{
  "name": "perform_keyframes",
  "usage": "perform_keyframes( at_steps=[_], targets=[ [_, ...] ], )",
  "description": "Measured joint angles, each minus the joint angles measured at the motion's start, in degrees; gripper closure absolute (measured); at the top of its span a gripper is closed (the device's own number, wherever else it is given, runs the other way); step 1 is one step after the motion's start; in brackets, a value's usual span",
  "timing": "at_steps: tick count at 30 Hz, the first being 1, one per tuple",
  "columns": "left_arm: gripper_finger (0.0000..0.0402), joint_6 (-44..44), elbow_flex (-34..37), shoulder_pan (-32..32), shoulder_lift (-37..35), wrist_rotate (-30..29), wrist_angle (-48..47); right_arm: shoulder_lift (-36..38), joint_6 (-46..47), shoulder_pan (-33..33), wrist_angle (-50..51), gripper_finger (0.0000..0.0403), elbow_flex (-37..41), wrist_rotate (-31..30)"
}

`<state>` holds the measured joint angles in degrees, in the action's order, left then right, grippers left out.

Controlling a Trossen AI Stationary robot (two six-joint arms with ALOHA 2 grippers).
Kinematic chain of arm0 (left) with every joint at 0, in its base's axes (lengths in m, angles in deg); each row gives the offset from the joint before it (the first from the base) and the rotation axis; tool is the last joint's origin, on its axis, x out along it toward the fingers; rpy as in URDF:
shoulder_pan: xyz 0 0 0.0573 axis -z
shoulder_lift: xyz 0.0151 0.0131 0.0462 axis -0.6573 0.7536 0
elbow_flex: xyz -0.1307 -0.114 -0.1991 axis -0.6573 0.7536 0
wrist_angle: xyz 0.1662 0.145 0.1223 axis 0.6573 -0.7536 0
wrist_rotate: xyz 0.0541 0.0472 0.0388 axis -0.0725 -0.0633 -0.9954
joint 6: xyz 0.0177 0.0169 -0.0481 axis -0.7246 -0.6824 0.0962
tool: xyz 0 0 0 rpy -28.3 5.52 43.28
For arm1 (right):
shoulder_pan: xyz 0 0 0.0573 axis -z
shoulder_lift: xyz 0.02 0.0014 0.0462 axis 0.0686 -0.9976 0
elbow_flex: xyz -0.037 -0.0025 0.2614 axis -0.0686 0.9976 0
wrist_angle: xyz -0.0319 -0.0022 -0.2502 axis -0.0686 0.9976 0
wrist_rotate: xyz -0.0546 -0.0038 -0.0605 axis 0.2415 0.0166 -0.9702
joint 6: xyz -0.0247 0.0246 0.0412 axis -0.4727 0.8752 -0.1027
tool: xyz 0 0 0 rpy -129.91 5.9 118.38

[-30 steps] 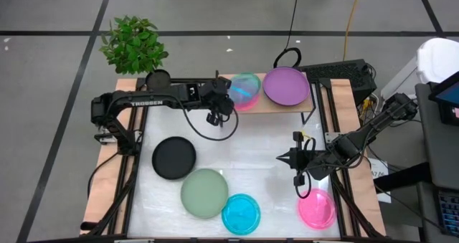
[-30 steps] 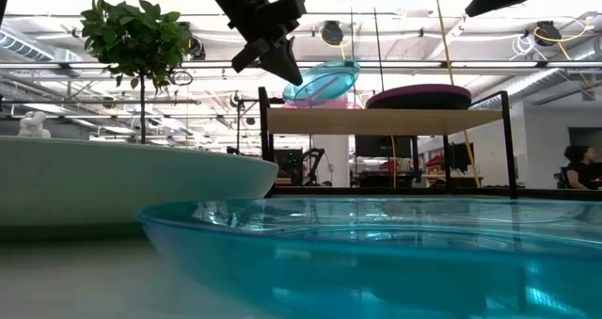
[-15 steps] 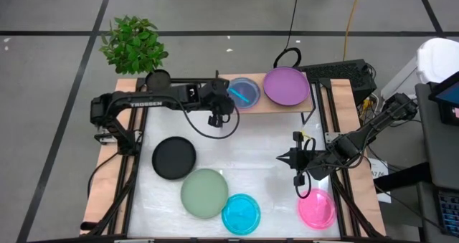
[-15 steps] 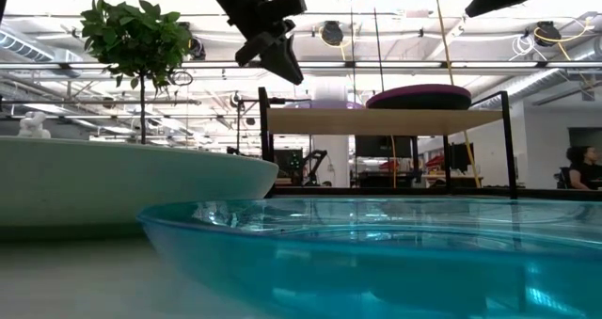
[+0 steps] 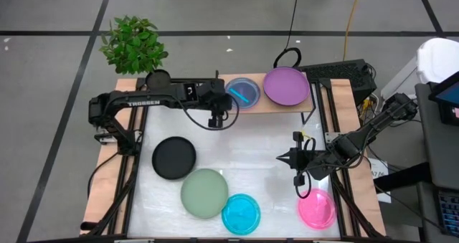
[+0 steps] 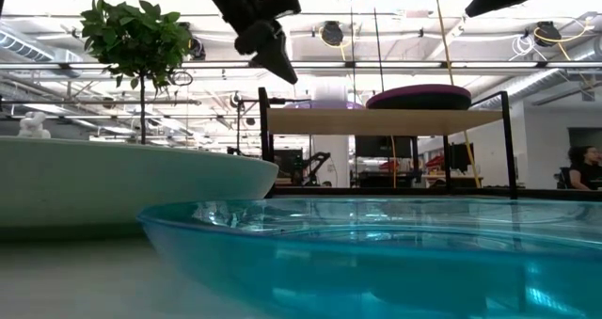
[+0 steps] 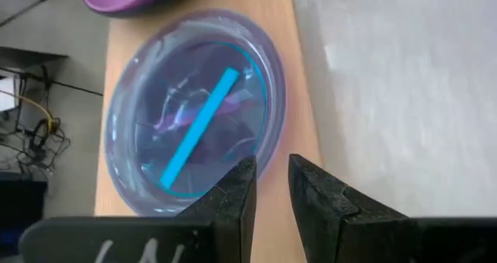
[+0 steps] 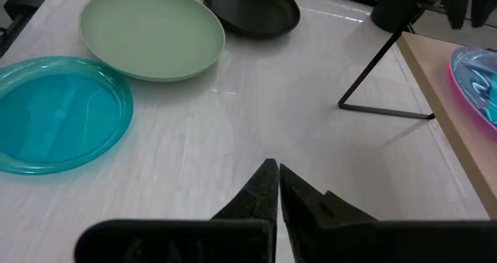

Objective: Place and stack plates onto a shelf
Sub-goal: Stack the light green plate on top of the violet plate on the shelf

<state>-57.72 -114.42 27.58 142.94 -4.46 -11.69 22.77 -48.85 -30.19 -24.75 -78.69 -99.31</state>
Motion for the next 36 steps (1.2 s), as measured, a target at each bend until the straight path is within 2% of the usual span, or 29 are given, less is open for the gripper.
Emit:
perform_keyframes(
  at_steps=[5, 9, 11, 16, 22, 27, 30, 36],
  targets=[
    [0.0318, 8.08, -0.04, 2.15, -2.14, 0.17, -0.70, -0.01, 0.31, 0.00, 0.00, 0.0403, 0.00, 0.02],
    [0.0318, 15.41, -0.06, 5.17, -5.23, 0.17, -5.85, -0.02, 1.02, 0.02, -0.32, 0.0403, 0.00, 0.12],
    [0.0318, 19.60, 0.03, 7.04, -7.23, 0.74, -11.59, -0.04, 1.89, 0.02, -0.25, 0.0403, 0.00, 0.22],
    [0.0318, 27.91, 2.50, 14.04, -10.68, 1.08, -16.84, -0.04, 2.36, 0.00, -2.15, 0.0403, 0.00, 0.22],
    [0.0318, 36.51, 8.66, 26.10, -12.97, 1.08, -14.24, -0.93, 4.77, -0.07, -7.83, 0.0403, -0.02, 0.71],
    [0.0319, 42.73, 13.29, 36.62, -13.51, -1.41, -11.68, -4.69, 4.91, -0.09, -11.16, 0.0403, 0.04, 3.26],
    [0.0319, 45.80, 16.30, 41.32, -13.44, -3.62, -11.15, -7.49, 4.90, -0.09, -13.18, 0.0403, 0.04, 3.96],
    [0.0319, 51.84, 20.54, 48.29, -13.40, -6.15, -4.15, -12.81, 4.89, 0.02, -18.75, 0.0403, 0.07, 7.77]
  ],
)
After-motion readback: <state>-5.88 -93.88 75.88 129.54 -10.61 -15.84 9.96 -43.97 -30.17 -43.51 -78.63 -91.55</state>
